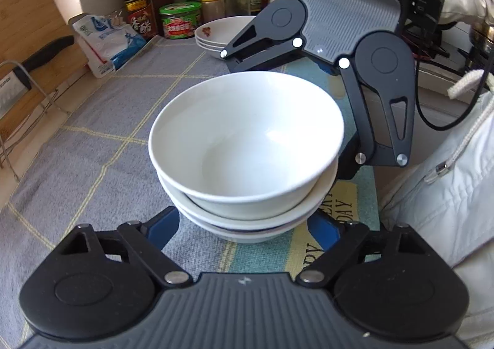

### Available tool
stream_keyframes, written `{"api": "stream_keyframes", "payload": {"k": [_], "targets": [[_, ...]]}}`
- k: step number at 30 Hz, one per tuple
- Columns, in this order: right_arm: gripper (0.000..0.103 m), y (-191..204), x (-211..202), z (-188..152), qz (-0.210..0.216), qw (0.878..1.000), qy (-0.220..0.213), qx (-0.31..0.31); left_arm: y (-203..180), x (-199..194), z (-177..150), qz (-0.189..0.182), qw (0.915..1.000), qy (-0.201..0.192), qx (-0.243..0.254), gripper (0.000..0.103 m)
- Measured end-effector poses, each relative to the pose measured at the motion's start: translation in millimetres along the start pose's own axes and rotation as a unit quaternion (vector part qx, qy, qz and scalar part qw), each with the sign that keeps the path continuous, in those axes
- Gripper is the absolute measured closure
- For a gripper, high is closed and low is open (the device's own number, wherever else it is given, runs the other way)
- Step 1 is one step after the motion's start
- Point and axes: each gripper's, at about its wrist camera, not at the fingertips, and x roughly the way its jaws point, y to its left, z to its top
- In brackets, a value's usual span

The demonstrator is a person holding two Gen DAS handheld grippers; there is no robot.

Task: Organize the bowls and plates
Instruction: 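Clamp the three-bowl stack from opposite sides with the left gripper while the right gripper clamps it too, then lift and carry the bowl stack onto the white plate stack with both grippers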

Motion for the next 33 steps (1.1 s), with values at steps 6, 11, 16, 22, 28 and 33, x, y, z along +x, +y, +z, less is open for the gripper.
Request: {"api": "stream_keyframes", "payload": {"k": [6, 11, 16, 22, 28, 33], "targets": [[0.009, 0.1, -0.6, 1.7, 0.002, 1.000, 0.008, 0.003, 11.0, 3.2, 4.3, -0.023, 0.9994, -0.003, 0.023, 0.015], [0.009, -0.9, -2.4, 1.6, 0.002, 1.000, 0.013, 0.009, 18.1, 6.8, 4.6, -0.044, 0.9985, -0.007, 0.031, 0.015], [0.009, -0.9, -2.2, 2.0, 0.002, 1.000, 0.017, 0.013, 22.6, 8.0, 3.3, -0.063, 0.9974, -0.010, 0.034, 0.014], [0.012, -3.9, 0.4, 3.4, 0.011, 0.999, 0.020, 0.022, 26.5, 8.7, 1.9, -0.076, 0.9964, -0.012, 0.035, 0.014], [0.013, -4.2, 1.3, 5.2, 0.011, 0.999, 0.023, 0.029, 26.9, 8.3, 1.9, -0.077, 0.9963, -0.013, 0.035, 0.014], [0.013, -6.2, -0.8, 6.1, 0.015, 0.999, 0.024, 0.025, 28.1, 9.0, 6.2, -0.077, 0.9967, -0.006, 0.027, 0.014]]}}
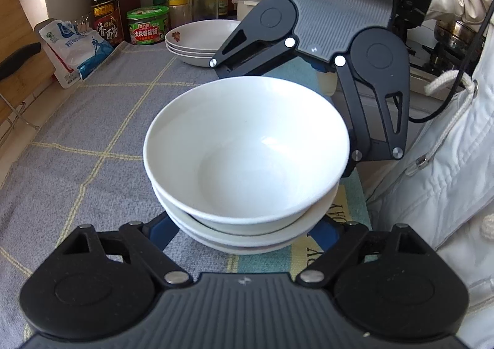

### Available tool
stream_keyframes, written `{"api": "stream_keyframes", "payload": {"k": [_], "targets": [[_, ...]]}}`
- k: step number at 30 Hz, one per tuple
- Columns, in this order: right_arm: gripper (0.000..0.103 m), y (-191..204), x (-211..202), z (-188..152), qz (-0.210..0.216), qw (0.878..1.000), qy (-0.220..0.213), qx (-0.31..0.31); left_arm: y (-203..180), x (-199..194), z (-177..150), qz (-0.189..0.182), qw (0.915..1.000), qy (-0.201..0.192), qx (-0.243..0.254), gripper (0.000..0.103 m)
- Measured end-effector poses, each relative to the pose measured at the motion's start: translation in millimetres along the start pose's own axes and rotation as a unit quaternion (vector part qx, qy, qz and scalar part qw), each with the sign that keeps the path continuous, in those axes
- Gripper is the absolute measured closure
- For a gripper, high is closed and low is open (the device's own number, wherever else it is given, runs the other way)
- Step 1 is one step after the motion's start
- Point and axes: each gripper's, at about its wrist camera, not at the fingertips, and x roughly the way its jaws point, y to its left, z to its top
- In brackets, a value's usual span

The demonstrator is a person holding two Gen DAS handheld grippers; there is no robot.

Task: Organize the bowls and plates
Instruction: 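Lift and carry the bowl stack onto the white plate stack with both grippers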

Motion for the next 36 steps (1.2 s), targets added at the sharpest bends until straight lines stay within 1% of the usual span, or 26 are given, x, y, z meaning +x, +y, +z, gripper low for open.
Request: {"api": "stream_keyframes", "payload": {"k": [6, 15, 23, 30, 36], "targets": [[0.013, -11.9, -13.6, -4.2, 0.011, 1.000, -0.009, -0.008, -1.0, -1.9, 18.1, 0.012, 0.9998, 0.005, -0.011, 0.014], [0.013, -48.5, -43.5, -24.7, 0.019, 0.999, -0.019, -0.041, -3.7, 9.9, 72.9, 0.044, 0.9986, 0.011, -0.028, 0.014], [0.013, -96.5, -86.1, -59.9, 0.013, 0.998, -0.020, -0.056, 3.7, 45.0, 131.6, 0.057, 0.9980, -0.006, -0.028, 0.014], [0.013, -147.0, -122.2, -94.4, -0.005, 0.999, -0.022, -0.049, 17.7, 80.3, 187.5, 0.057, 0.9980, -0.026, -0.010, 0.014], [0.013, -182.7, -134.1, -125.0, -0.023, 0.999, -0.014, -0.037, 30.4, 119.5, 222.3, 0.050, 0.9983, -0.028, 0.004, 0.014]]}}
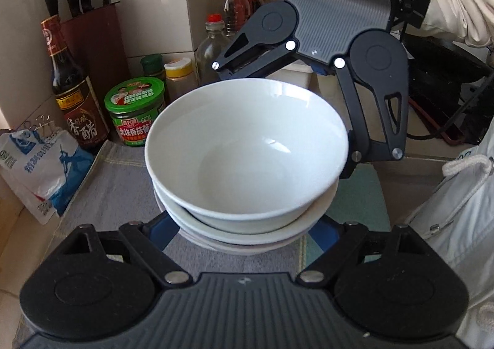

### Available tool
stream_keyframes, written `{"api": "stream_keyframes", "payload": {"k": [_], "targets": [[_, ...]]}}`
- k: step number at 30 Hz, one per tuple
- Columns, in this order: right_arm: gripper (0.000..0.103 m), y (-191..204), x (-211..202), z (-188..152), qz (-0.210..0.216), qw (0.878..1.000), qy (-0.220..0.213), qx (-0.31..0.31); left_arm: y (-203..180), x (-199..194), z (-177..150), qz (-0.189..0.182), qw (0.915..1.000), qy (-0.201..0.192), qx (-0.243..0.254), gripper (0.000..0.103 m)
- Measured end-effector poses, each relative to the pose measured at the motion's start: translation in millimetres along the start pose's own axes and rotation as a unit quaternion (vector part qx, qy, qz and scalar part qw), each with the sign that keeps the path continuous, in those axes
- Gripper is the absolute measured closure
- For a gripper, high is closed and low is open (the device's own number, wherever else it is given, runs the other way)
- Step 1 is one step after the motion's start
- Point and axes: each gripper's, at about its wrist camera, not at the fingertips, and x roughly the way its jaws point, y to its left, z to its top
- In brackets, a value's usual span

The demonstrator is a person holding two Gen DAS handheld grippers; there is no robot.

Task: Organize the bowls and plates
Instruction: 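Lift and carry the bowl stack onto the white plate stack with both grippers, then lower the bowls onto the plates, open both grippers and withdraw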

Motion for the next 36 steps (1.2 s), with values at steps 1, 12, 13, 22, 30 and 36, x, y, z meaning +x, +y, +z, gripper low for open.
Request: {"api": "stream_keyframes", "payload": {"k": [1, 12, 13, 22, 30, 36], "targets": [[0.013, -4.9, 0.5, -3.9, -0.002, 1.000, 0.002, 0.002, 0.7, 6.2, 2.7, -0.002, 1.0000, 0.000, 0.001, 0.014], [0.013, -33.3, 9.2, -38.1, 0.000, 1.000, 0.020, 0.016, 7.6, 54.6, 14.3, -0.012, 0.9997, 0.016, -0.010, 0.014], [0.013, -34.8, 9.5, -39.6, 0.001, 1.000, 0.020, 0.017, 7.7, 56.3, 15.2, -0.011, 0.9997, 0.017, -0.011, 0.014], [0.013, -45.1, 12.9, -45.8, 0.003, 0.999, 0.021, 0.025, 10.4, 66.2, 18.5, -0.008, 0.9995, 0.020, -0.024, 0.014], [0.013, -41.2, 14.2, -47.0, -0.011, 0.999, 0.022, 0.021, 7.9, 69.3, 15.7, -0.001, 0.9994, 0.015, -0.030, 0.014], [0.000, -34.0, 9.6, -45.4, -0.036, 0.999, 0.017, 0.031, 0.5, 65.3, 11.6, 0.028, 0.9992, 0.011, -0.027, 0.011]]}}
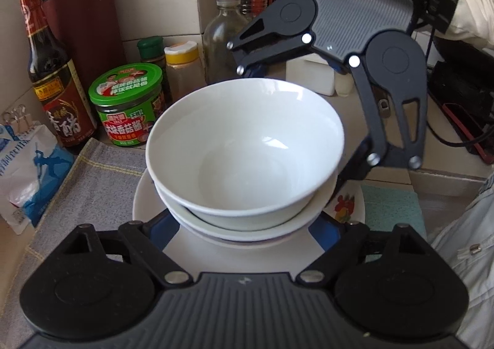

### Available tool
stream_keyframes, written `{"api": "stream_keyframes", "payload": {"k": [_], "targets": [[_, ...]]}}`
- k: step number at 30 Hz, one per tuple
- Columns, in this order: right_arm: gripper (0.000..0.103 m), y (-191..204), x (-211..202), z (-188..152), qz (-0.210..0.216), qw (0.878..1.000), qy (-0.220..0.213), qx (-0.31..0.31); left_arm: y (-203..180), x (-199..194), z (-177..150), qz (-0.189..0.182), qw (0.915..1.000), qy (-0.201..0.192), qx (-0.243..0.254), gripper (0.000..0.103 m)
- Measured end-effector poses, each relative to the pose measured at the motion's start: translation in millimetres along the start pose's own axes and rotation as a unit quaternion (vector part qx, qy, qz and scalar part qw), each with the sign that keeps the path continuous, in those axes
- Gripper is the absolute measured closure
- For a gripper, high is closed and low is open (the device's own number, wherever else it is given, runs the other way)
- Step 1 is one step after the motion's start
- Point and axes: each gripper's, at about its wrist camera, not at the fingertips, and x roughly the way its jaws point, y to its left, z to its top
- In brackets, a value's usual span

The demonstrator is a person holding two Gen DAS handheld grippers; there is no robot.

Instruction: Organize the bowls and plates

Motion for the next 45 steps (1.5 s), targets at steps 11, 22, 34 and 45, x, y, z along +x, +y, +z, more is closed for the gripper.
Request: {"api": "stream_keyframes", "payload": {"k": [11, 22, 34, 45], "targets": [[0.000, 20.4, -18.6, -2.5, -0.115, 0.985, 0.033, 0.122, -5.0, -96.0, -36.1, 0.129, 0.9821, -0.121, -0.064, 0.001], [0.000, 111.5, -61.3, 22.3, -0.298, 0.847, -0.062, 0.436, -22.0, -156.8, -65.1, 0.173, 0.9531, -0.157, -0.193, 0.001], [0.000, 195.2, -73.2, 46.8, -0.360, 0.771, -0.093, 0.517, -59.5, -182.4, -64.2, 0.218, 0.9435, -0.117, -0.220, 0.001], [0.000, 206.1, -66.8, 55.6, -0.361, 0.770, -0.094, 0.517, -68.0, -191.8, -64.3, 0.242, 0.9381, -0.098, -0.227, 0.001]]}}
